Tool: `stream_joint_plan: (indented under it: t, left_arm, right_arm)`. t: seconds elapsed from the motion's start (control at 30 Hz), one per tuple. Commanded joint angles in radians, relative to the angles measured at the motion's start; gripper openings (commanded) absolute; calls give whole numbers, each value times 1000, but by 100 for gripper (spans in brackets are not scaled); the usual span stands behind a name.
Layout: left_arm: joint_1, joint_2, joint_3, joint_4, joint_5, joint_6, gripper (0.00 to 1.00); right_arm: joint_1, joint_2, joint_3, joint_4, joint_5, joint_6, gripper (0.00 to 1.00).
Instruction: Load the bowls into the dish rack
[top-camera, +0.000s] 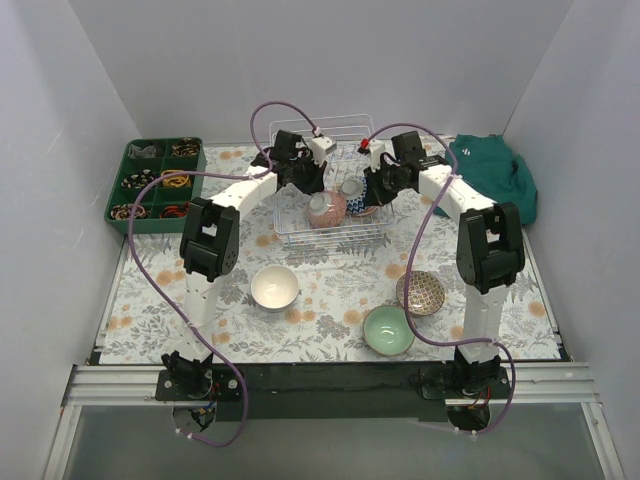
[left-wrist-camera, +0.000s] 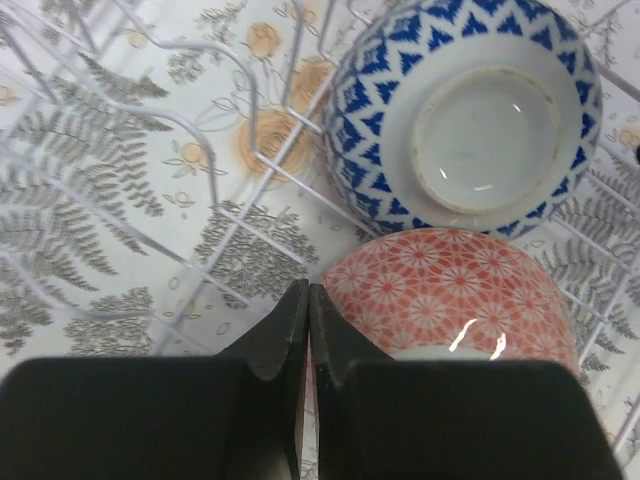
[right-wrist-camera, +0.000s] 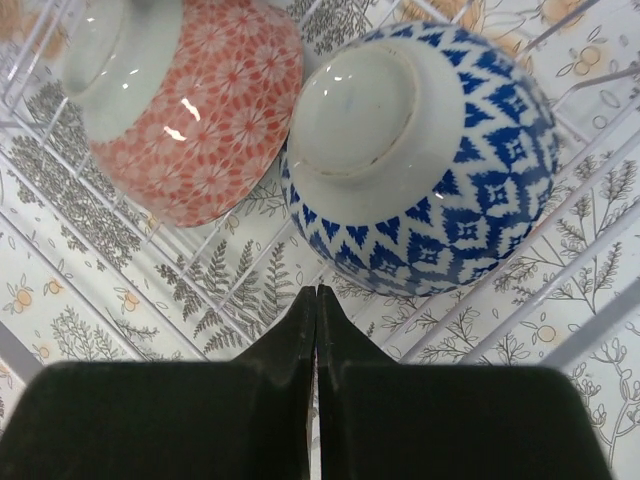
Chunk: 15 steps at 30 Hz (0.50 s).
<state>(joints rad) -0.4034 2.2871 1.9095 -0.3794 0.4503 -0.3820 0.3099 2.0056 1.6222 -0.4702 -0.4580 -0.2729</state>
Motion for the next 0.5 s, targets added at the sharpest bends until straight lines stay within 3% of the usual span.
stream_joint_plan:
  t: [0.0, 0.47]
  left_arm:
    - [-8, -46, -46, -9, 91, 18, 0]
    - [-43, -90, -96, -39, 165, -29, 0]
  right_arm:
    - [6, 15, 41, -11, 30, -34, 1]
    - [9, 104, 103, 25, 94, -3, 1]
